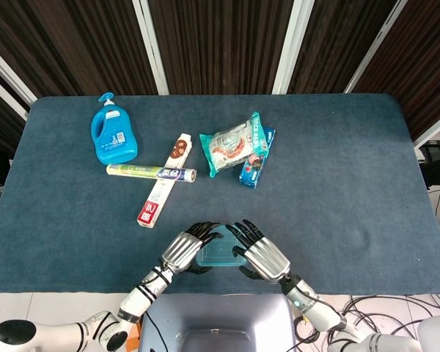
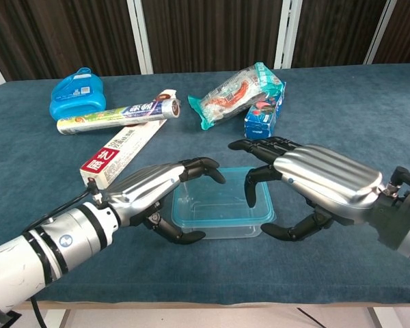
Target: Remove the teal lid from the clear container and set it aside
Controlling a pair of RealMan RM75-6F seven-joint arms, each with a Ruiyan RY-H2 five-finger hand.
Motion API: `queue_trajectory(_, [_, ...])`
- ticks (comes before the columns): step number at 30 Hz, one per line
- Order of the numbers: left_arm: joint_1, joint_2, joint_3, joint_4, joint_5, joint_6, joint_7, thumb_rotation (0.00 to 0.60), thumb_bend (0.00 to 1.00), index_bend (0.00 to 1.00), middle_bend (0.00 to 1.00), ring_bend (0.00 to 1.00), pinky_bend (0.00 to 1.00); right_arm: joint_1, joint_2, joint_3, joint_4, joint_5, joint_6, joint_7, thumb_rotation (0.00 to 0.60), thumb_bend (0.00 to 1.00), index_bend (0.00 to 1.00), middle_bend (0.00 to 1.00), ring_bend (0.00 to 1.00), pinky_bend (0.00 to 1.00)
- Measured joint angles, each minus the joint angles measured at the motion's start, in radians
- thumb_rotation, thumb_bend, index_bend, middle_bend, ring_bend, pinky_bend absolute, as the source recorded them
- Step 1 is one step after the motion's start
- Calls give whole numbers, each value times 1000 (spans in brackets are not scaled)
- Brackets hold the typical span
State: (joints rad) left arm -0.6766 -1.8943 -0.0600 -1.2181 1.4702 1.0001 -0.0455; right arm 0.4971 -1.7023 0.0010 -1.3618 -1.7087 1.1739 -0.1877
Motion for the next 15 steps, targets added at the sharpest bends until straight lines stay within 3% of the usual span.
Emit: queue_trajectory(15, [-1, -2, 2, 6, -1, -5, 1, 600, 265, 315, 330, 247, 159, 8, 16, 6, -33, 20, 13, -12, 600, 252, 507, 15, 0, 0])
